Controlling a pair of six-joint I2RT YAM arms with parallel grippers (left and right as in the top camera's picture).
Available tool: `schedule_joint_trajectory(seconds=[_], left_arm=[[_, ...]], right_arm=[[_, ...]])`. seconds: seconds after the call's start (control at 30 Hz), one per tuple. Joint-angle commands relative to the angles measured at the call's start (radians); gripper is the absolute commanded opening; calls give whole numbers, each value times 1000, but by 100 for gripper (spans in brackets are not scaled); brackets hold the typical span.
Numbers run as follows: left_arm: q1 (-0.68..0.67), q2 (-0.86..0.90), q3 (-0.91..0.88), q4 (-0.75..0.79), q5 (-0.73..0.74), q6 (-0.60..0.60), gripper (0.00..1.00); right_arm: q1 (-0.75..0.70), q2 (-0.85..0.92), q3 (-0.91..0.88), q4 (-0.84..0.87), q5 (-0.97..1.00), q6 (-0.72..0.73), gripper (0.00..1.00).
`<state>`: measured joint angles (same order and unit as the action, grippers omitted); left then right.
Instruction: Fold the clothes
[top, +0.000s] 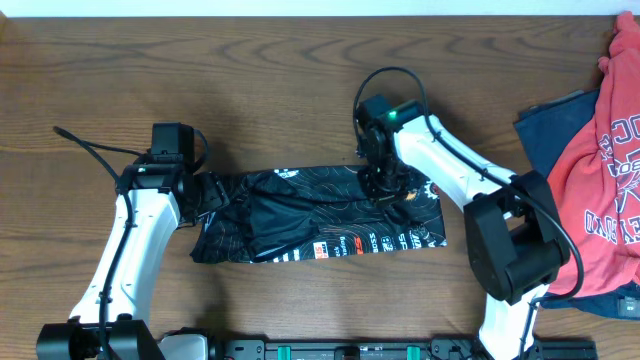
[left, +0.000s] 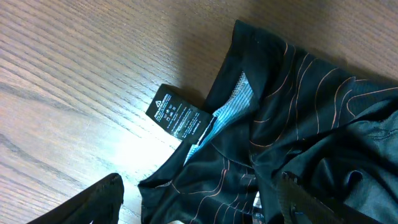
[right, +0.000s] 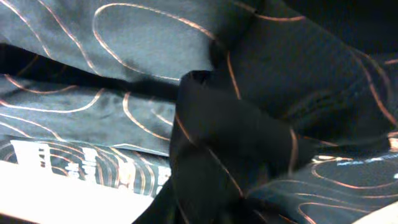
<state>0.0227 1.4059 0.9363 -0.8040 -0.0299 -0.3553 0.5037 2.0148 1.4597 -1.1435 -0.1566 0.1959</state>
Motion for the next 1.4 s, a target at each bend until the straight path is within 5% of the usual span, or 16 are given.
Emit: schedule_joint_trajectory(seconds=[0.0,0.23,0.87,1.2,1.37], left_arm=[[3,-8,17,-3,-4,-6,81],[3,-8,17,-3,-4,-6,81],[3,-1,17,-7,26,-6,89],[3,13,16,-8,26,-6,89],[3,13,16,-7,26,-6,89]], right_arm=[[21,3,12,2,-100,7,32],[3,3,12,73,-319,-32,34],[-156,-113,13,-10,-136,-43,45],[-95,-89,-50,43,-109,-43,45],[-34,-87,-101,116,-142,-43,53]])
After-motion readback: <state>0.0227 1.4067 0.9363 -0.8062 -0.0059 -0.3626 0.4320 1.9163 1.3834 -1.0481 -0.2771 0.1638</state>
